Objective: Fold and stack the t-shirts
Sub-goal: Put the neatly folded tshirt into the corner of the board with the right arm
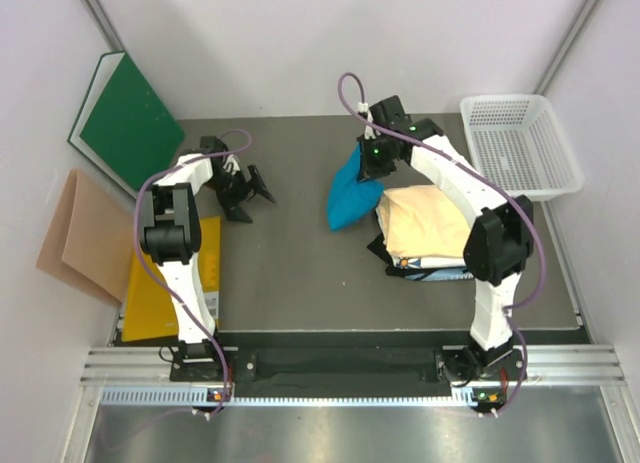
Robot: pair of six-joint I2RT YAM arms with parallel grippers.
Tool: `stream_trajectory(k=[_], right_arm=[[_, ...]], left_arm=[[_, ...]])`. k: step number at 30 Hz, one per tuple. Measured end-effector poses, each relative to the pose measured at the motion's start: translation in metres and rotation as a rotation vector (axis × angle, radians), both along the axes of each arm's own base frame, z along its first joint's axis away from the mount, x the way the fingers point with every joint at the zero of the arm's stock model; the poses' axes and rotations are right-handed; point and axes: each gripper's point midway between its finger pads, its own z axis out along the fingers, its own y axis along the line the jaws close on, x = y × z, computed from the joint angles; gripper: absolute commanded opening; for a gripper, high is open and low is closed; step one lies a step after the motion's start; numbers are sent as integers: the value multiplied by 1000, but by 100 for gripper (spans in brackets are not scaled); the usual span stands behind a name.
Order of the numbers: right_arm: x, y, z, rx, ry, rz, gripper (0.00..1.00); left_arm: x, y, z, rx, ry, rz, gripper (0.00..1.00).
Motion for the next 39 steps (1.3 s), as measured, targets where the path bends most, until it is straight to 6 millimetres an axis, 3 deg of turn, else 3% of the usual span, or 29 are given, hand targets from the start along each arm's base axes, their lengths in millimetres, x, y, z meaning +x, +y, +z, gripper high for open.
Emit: stream_trajectory(k=[7, 10, 12, 15, 18, 20, 22, 29, 30, 31, 33, 34, 35, 39], right_arm=[[-26, -32, 56, -36, -88, -42, 0], [-47, -57, 81, -33, -132, -78, 0], [-65, -87, 84, -34, -142, -126, 1], [-85, -134, 58, -67, -97, -222, 1], [-105, -176, -2, -150, 56, -309, 1], [-118, -192, -38, -201, 161, -333, 2], [-125, -203, -60, -238, 228, -355, 2], [-124, -217, -67, -270, 247, -391, 5], [-124, -219, -67, -282, 251, -396, 7], [-123, -221, -67, -290, 252, -401, 31], [-121, -227, -67, -328, 267, -425, 57], [-121, -233, -69, -365, 277, -439, 88], [-121, -240, -70, -400, 288, -455, 99], [-126, -260, -54, -509, 267, -503, 100]], left_arm=[[0, 1, -1, 4, 1, 3, 99], [0, 1, -2, 3, 3, 2, 99], [0, 0, -2, -3, 5, 1, 99], [0, 0, -2, -7, 9, 1, 99], [1, -2, -2, -17, 15, -1, 99], [1, -2, -2, -22, 19, -2, 99], [1, -2, -1, -22, 20, -2, 99], [1, -2, -2, -22, 20, -3, 99], [1, -2, -2, -22, 20, -2, 99], [1, -2, -2, -22, 20, -2, 99], [1, -2, -2, -23, 20, -3, 99], [1, -2, -2, -23, 20, -3, 99], [1, -2, -2, -23, 20, -3, 99], [1, -2, -1, -24, 20, -4, 99]])
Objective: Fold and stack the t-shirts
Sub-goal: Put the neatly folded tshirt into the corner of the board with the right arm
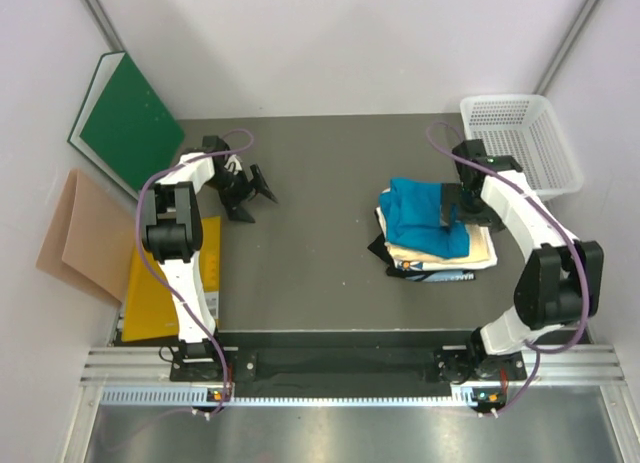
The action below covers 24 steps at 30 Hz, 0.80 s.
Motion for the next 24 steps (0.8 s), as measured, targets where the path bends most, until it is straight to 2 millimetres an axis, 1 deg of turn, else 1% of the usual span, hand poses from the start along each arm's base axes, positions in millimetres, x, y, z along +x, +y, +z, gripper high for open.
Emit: stream_trajectory(k=[1, 2, 5, 6, 7, 9, 10, 11, 12, 13, 14, 15, 16, 18, 21, 22, 24], right_arm=[[1, -1, 9, -12, -21, 0, 100], [4, -1, 23, -23, -56, 1, 100], [19, 2, 71, -9, -224, 4, 100], [26, 7, 91, 16, -306, 10, 100], [30, 10, 105, 37, -361, 18, 99], [42, 26, 132, 113, -482, 60, 99], [47, 34, 137, 142, -510, 85, 88], [54, 47, 139, 183, -530, 123, 76], [59, 56, 139, 205, -536, 157, 32], [67, 70, 131, 235, -522, 196, 10], [76, 86, 123, 263, -499, 242, 0], [83, 99, 114, 292, -477, 272, 0], [94, 118, 96, 327, -430, 305, 0], [110, 149, 65, 381, -357, 365, 0], [118, 185, 25, 430, -250, 434, 0], [119, 197, 14, 445, -221, 454, 0], [125, 218, 4, 476, -194, 491, 0]], left_arm=[[0, 0, 0, -1, 0, -1, 99], [0, 0, 0, -1, 0, -2, 99], [-1, -1, -1, -4, 0, -3, 99], [-1, -1, -1, -9, 1, -3, 99], [-2, -2, 0, -17, 4, -3, 99], [-3, -4, 0, -26, 6, -5, 99], [-3, -4, 0, -28, 6, -5, 99], [-3, -4, 0, -29, 6, -5, 99], [-3, -4, 1, -30, 6, -6, 99], [-3, -4, 1, -30, 6, -6, 99], [-3, -4, 1, -30, 6, -6, 99], [-3, -4, 1, -30, 7, -6, 99], [-3, -4, 1, -30, 6, -7, 99], [-3, -4, 1, -30, 6, -7, 99], [-3, -5, 0, -31, 7, -7, 99], [-3, -5, 0, -31, 7, -8, 99], [-4, -5, 0, -33, 8, -8, 99]])
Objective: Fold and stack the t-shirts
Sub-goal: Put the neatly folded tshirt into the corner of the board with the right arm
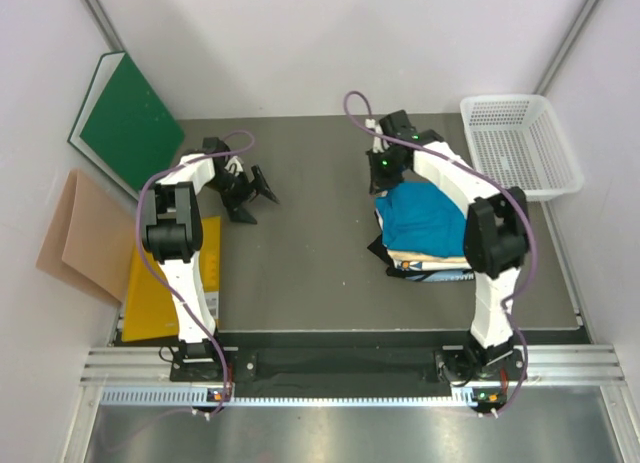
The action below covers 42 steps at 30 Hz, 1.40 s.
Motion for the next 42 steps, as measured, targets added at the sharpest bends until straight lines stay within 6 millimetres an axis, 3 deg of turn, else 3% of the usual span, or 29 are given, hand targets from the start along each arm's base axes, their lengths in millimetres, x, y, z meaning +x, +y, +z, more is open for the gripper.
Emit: stream_trajectory(k=[4, 9, 15, 22, 31, 42], right_arm=[[21, 39, -4, 53, -4, 66, 0], [23, 47, -19, 48, 30, 83, 0], [1, 25, -60, -70, 165, 56, 0], [-29, -2, -91, -188, 266, 33, 0], [-61, -37, -98, -317, 278, 8, 0], [-97, -104, -100, -385, 348, -180, 0]], left_arm=[[-1, -1, 0, -6, 3, -1, 99], [-3, -2, 0, -14, 8, -2, 99], [-5, -3, 0, -22, 10, -3, 99], [-7, -5, 0, -33, 13, -5, 99], [-10, -7, 0, -47, 12, -5, 99], [-12, -9, 0, -59, 14, -7, 99]])
